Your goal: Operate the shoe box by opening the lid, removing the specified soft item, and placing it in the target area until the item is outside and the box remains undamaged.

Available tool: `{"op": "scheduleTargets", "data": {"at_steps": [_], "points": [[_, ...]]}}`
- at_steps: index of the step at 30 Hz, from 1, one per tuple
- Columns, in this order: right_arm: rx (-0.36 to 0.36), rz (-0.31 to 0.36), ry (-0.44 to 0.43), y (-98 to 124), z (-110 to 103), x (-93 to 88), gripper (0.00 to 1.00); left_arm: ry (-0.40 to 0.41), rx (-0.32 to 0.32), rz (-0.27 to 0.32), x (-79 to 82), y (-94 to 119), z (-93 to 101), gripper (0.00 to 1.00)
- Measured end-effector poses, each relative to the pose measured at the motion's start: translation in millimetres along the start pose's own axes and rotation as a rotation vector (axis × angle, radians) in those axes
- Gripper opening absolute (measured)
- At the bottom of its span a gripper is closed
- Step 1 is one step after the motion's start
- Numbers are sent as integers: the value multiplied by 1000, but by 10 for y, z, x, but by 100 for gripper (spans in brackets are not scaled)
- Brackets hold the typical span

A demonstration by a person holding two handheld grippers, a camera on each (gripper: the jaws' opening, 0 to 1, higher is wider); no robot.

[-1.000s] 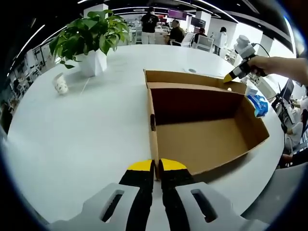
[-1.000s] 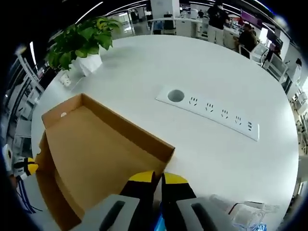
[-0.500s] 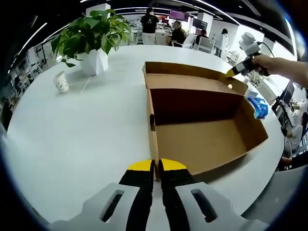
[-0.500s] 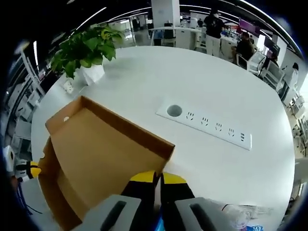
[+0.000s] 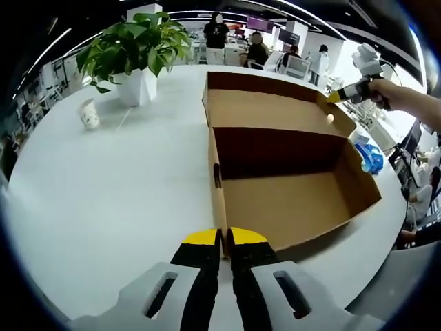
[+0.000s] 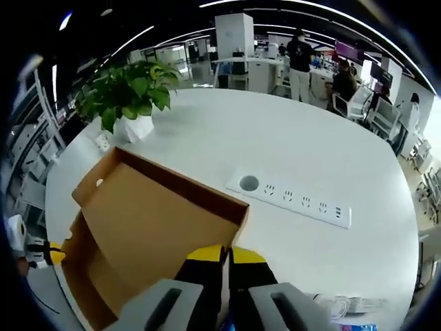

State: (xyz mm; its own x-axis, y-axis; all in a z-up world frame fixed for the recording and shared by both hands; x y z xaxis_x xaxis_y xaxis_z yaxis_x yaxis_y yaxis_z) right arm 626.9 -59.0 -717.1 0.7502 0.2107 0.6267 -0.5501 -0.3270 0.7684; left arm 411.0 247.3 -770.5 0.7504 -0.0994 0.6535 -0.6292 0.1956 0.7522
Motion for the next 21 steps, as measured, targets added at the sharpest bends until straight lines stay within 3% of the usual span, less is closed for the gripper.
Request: {"op": "scheduleTargets", "data": {"at_steps": [15, 21], "points": [[4, 126, 28, 242, -84, 167, 0, 18, -3, 6, 18, -2, 4, 2], [-1, 174, 40, 401, -160, 131, 0, 22, -5, 10, 17, 0, 4, 2]]}}
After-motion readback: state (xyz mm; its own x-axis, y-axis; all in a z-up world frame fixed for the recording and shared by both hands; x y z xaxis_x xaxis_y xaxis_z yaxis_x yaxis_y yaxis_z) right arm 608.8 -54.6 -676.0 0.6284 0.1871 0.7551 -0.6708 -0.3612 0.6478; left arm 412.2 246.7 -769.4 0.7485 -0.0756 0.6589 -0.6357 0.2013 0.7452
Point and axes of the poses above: the point that each gripper's makers call its tool centre point, and the gripper's own axes: y roughly backward along the fingers, z roughly to its right, x roughly out of its top, the point moved 1 cm from there along y, roughly backward along the fingers, and after that the axes turned 5 degrees about -y, right-handed, at the moved point
